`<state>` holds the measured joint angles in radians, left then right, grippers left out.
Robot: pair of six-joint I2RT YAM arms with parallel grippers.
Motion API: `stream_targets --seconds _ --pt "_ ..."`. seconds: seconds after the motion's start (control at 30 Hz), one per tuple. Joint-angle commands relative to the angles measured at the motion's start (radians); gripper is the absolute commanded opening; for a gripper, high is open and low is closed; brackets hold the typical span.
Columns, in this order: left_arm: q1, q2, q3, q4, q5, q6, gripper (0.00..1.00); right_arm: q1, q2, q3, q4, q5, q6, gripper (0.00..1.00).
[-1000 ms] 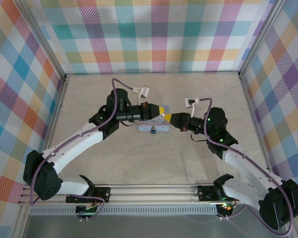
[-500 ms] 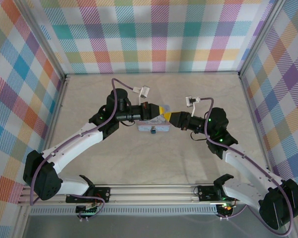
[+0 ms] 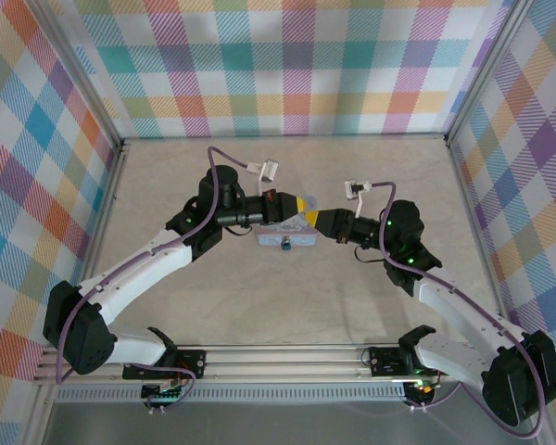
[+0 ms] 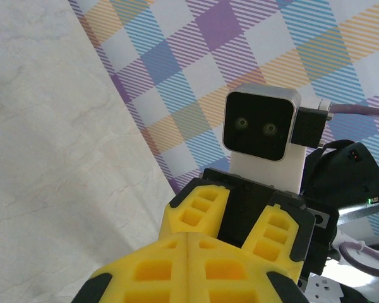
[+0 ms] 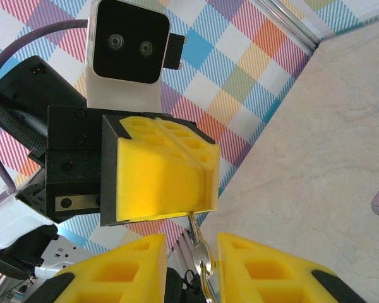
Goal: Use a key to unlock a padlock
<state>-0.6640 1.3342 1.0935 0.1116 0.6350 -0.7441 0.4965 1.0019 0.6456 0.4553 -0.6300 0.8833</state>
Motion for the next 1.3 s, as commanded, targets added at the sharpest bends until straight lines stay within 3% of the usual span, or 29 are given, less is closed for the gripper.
stream_targets --seconds 0.0,0.4,0.8,1.0,1.13,1.27 --pt "0.001 0.009 -0.010 0.044 -0.014 -0.011 0.00 -0.001 0.005 -0.015 0.038 -0.017 0.004 0.26" --pt "0.001 0.002 -0.034 0.072 -0.014 -0.031 0.00 -0.001 -0.005 -0.025 0.042 0.039 0.003 0.09" --pt "0.002 -0.041 -0.077 0.063 -0.040 -0.023 0.00 -0.004 -0.035 -0.030 0.050 0.096 -0.002 0.09" --pt "0.003 -0.051 -0.097 0.101 -0.072 -0.060 0.00 -0.004 -0.030 -0.035 0.072 0.098 0.017 0.14" --pt "0.003 -0.055 -0.115 0.149 -0.092 -0.101 0.00 -0.005 -0.019 -0.037 0.097 0.100 0.036 0.34" --pt "0.003 -0.059 -0.113 0.164 -0.095 -0.116 0.00 -0.003 -0.011 -0.034 0.105 0.091 0.041 0.43"
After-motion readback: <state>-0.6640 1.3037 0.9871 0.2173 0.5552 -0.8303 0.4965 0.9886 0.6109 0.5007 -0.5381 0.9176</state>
